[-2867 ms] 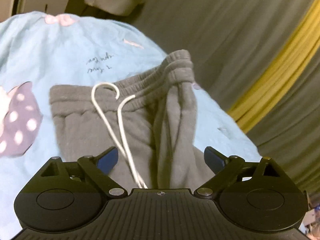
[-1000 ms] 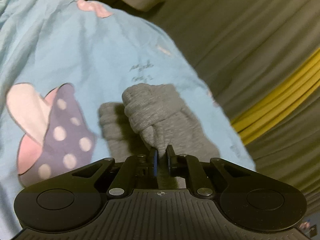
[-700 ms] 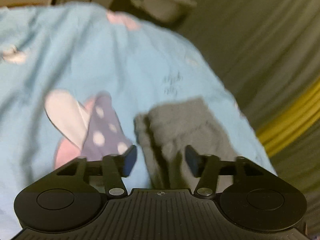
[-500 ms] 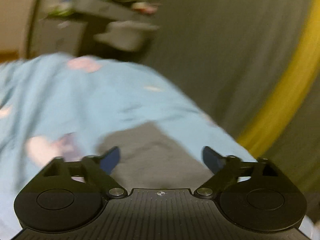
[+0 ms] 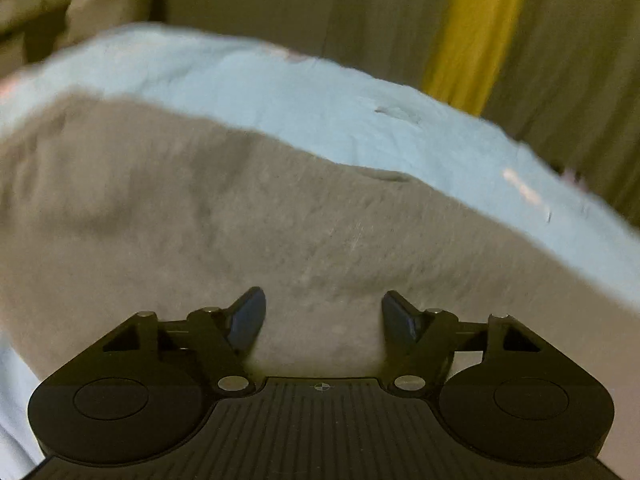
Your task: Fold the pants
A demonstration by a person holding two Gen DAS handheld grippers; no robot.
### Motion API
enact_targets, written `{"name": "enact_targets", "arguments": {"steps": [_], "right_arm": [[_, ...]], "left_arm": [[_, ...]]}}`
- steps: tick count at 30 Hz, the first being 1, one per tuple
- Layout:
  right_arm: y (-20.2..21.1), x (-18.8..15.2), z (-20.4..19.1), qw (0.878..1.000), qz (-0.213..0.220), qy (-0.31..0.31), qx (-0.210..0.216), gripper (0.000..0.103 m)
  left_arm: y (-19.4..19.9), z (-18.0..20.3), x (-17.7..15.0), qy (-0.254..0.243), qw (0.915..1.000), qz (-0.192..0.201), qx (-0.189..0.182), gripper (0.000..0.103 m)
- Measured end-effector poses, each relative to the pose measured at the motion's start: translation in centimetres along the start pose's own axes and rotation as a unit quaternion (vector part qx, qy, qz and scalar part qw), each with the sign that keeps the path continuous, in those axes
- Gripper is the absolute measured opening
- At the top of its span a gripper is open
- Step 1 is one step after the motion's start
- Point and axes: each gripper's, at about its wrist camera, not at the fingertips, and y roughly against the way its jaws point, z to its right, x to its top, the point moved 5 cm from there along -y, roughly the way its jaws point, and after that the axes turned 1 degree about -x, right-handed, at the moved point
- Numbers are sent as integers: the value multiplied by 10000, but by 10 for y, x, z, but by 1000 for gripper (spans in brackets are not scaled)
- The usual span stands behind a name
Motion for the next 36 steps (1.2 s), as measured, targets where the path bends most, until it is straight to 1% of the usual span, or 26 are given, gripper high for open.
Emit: {"name": "enact_targets", "arguments": {"steps": [1, 2, 4, 5, 9, 10, 12, 13, 15, 16, 20, 21, 24, 26, 28, 30, 31, 32, 34, 35, 36], "right_arm": [[-1, 0, -1, 10000, -26, 52, -42, 99], [0, -1, -2, 10000, -24, 70, -53, 99], [2, -4, -1, 10000, -24, 50, -31, 99], [3, -4, 0, 10000, -17, 23, -8, 99], [2, -4, 2, 10000, -12, -40, 47, 99], [2, -4, 1, 10000, -10, -42, 47, 99], [2, -5, 1, 10000, -14, -40, 41, 99], [2, -4, 2, 10000, -18, -39, 45, 99], [2, -4, 3, 10000, -22, -52, 63, 99], [2, -4, 4, 9999, -21, -70, 73, 99], [3, -4, 4, 9999, -15, -113, 81, 99], [3, -4, 4, 9999, -14, -113, 82, 99], [3, -4, 4, 9999, -5, -141, 93, 99], [4, -4, 6, 9997, 24, -215, 140, 99], [7, -4, 10, 9988, 97, -400, 267, 99], [10, -4, 20, 9953, 198, -773, 548, 99], [13, -3, 29, 9910, 255, -1069, 767, 99], [16, -3, 39, 9839, 316, -1430, 1022, 99], [24, -4, 60, 9672, 389, -2066, 1428, 99], [30, -5, 73, 9583, 487, -2360, 1536, 98], [37, -4, 82, 9540, 611, -2500, 1539, 96]], "left_arm": [[2, 0, 0, -74, 9996, 38, 255, 71], [3, -4, 0, 10, 9992, 31, 397, 71], [5, -15, -4, 287, 9985, 18, 465, 70], [5, -19, -4, 361, 9981, 24, 492, 67], [15, -27, -5, 478, 9949, 131, 874, 64], [19, -33, -4, 536, 9935, 132, 997, 65], [23, -47, -7, 644, 9860, 83, 1533, 70], [23, -54, -7, 723, 9832, 76, 1675, 73], [25, -64, -7, 813, 9808, 35, 1771, 73], [28, -65, -6, 805, 9788, 51, 1880, 71], [38, -65, -8, 572, 9673, 92, 2468, 71], [39, -67, -9, 548, 9653, 69, 2551, 71], [39, -74, -10, 634, 9642, 29, 2576, 71], [39, -73, -10, 595, 9628, 67, 2634, 76], [38, -73, -9, 604, 9617, 150, 2671, 79], [38, -75, -9, 728, 9626, 199, 2602, 80], [37, -75, -8, 787, 9636, 222, 2544, 84], [39, -75, -8, 832, 9652, 233, 2467, 88], [40, -75, -9, 871, 9677, 218, 2358, 91], [42, -74, -9, 866, 9675, 212, 2366, 91], [43, -73, -9, 879, 9672, 212, 2374, 92]]}}
